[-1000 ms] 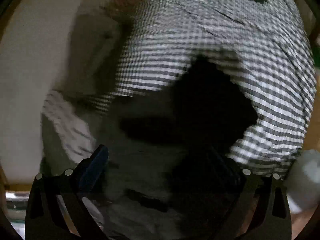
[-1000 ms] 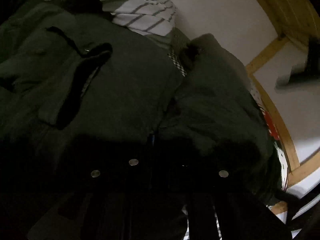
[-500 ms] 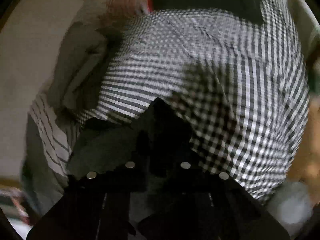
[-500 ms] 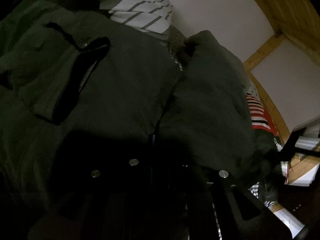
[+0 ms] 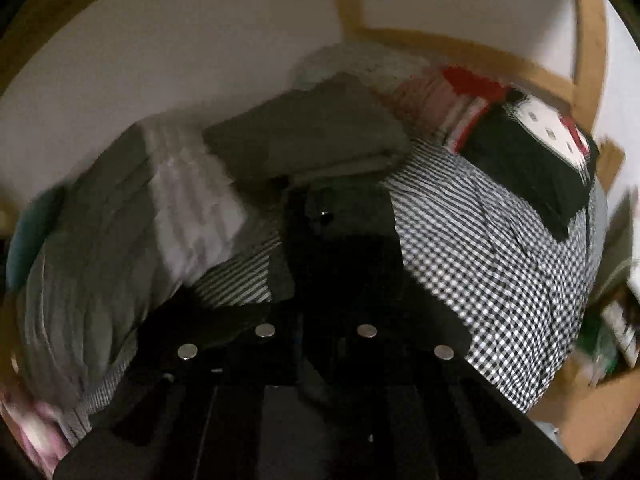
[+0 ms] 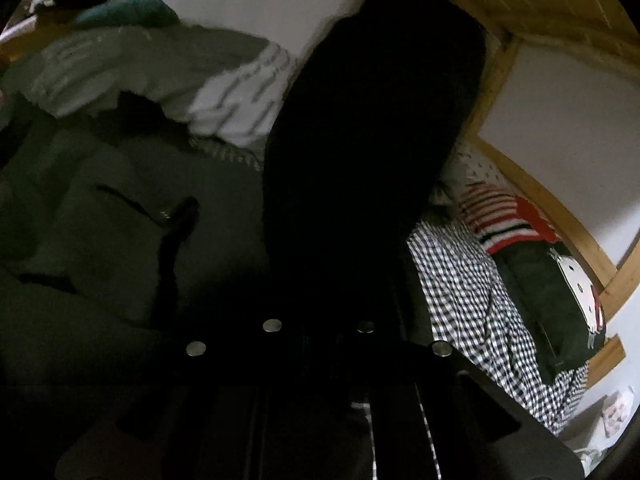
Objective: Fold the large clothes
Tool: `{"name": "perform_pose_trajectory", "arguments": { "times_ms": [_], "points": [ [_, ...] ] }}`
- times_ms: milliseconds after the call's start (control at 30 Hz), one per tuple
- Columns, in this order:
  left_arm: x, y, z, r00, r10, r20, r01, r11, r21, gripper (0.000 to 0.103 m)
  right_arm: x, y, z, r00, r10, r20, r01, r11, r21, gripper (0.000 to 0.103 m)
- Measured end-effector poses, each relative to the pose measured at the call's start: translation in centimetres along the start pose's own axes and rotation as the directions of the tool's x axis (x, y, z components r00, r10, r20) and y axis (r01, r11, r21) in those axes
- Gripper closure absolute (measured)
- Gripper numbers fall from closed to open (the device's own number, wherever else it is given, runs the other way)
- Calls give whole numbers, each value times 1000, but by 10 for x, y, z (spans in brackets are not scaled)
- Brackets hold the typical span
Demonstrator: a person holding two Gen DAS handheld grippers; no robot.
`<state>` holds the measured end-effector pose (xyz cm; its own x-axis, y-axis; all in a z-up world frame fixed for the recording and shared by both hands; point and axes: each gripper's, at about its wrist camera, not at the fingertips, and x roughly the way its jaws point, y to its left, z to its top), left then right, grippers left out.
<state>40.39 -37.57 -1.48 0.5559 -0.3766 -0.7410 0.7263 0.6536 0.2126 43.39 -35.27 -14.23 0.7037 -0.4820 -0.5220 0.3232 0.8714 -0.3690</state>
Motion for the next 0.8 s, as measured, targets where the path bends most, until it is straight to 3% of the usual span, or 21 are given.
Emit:
{"name": "perform_pose_trajectory", "arguments": {
  "times_ms": [200,433,567,667,800],
  "points": [
    [-24,84,-51,999,40,17,-36,982,-186,95,-24,35,25,997,51,57,-49,998,-30,98],
    [-38,167,-104,994,112,10,-104,947,-303,95,-40,111,55,990,122,74,-111,985,-133,98],
    [-15,222,-161,983,164,-79,-182,901,-393,94,-40,167,54,985,168,37,-157,965,-209,98],
    [17,252,-217,975,144,-172,-209,861,-464,93,-36,203,45,982,186,-6,-181,948,-263,98],
    [33,271,-273,977,122,-177,-199,823,-532,92,-35,242,28,987,161,-31,-160,913,-375,95]
  ]
}}
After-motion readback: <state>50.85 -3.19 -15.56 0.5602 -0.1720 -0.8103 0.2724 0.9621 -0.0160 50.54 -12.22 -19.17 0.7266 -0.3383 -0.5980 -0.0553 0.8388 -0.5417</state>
